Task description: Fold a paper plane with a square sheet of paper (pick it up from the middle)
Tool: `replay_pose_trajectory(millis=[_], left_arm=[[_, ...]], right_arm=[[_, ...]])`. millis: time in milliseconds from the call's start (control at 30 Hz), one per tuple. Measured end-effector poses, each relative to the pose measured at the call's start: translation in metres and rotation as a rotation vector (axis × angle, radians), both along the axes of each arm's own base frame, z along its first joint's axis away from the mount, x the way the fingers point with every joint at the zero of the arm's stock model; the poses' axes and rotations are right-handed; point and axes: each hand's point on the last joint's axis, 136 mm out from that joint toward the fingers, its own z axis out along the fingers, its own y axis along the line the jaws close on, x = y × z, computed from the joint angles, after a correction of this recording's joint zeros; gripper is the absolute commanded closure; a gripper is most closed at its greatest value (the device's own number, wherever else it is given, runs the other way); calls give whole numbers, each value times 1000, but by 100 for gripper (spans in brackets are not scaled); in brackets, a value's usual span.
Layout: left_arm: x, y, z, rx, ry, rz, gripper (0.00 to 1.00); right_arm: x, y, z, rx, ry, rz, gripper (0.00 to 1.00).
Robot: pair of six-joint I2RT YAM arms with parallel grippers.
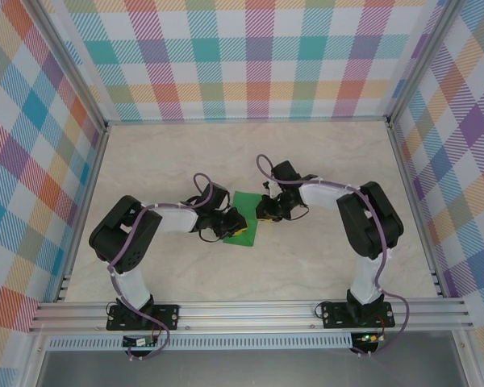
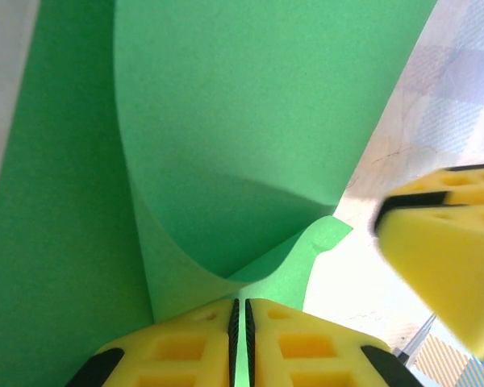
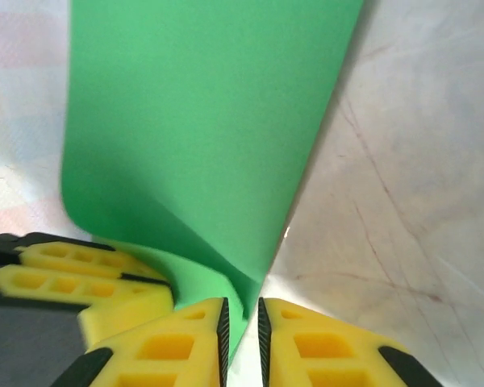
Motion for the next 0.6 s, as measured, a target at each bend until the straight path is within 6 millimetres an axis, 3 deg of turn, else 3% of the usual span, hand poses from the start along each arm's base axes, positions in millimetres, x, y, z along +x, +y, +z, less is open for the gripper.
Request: replay_pose_trajectory(millis=[133, 333, 433, 600], left_arm=[[0, 0, 0, 4, -2, 0, 87], [-1, 0, -1, 7, -1, 0, 87], [-1, 0, -1, 10, -3, 2, 87], [-1, 0, -1, 13, -1, 3, 88]], right_arm=[[3, 3, 20, 40, -37, 0, 86], [-3, 14, 24, 104, -9, 24, 91], [-8, 19, 19, 121, 17, 42, 92], [-15, 20, -7, 99, 85, 53, 94]])
